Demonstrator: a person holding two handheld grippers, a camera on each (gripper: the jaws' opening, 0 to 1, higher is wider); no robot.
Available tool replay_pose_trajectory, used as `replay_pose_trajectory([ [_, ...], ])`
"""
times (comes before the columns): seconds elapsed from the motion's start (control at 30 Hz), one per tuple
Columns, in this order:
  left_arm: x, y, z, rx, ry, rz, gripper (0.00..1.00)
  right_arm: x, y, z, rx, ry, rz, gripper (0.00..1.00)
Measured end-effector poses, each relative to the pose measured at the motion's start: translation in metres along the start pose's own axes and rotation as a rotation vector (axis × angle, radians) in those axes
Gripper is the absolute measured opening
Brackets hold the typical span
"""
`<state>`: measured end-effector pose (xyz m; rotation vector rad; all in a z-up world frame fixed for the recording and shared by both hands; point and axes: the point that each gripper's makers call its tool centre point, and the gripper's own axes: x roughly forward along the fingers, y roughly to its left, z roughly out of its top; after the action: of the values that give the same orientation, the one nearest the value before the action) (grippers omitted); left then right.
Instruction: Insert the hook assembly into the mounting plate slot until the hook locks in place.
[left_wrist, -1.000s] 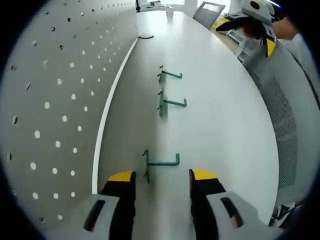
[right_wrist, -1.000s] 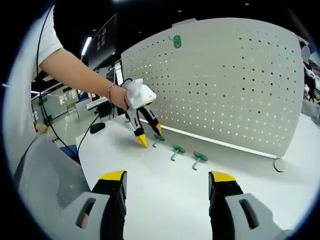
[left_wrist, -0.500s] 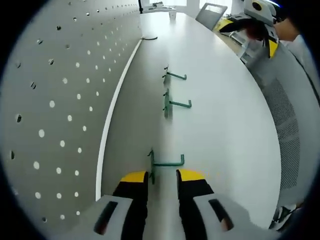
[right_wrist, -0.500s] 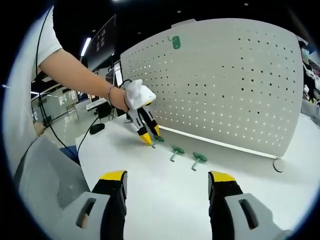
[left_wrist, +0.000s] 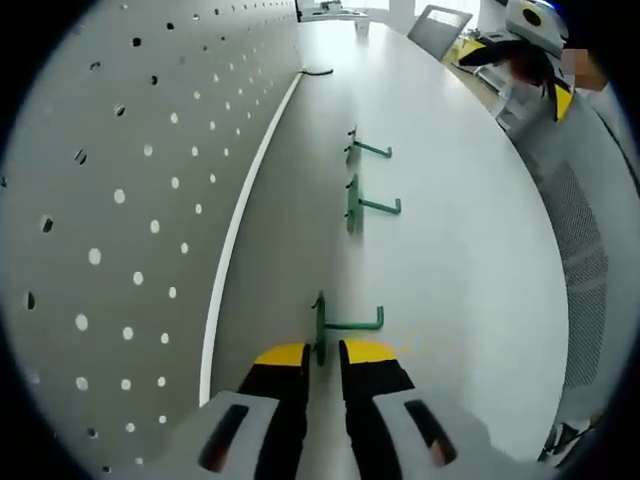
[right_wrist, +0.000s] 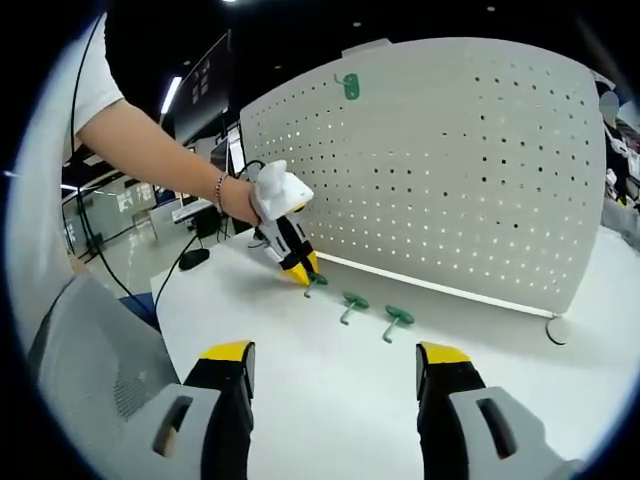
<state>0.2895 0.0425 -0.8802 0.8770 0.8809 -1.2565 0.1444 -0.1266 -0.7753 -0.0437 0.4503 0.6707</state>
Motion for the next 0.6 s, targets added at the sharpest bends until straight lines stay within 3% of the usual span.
replay_pose_trajectory([
  [0.2,0.0002,0.0047,0.0005,0.009,0.004,0.028,0.06,0.0001,-0.0003,-0.0004,0.0,-0.001,0.0,0.63],
  [0.6,0.0005,0.0054,0.0007,0.041,0.002,0.043,0.03,-0.0002,-0.0002,0.0002,-0.003,-0.002,0.0,0.63],
])
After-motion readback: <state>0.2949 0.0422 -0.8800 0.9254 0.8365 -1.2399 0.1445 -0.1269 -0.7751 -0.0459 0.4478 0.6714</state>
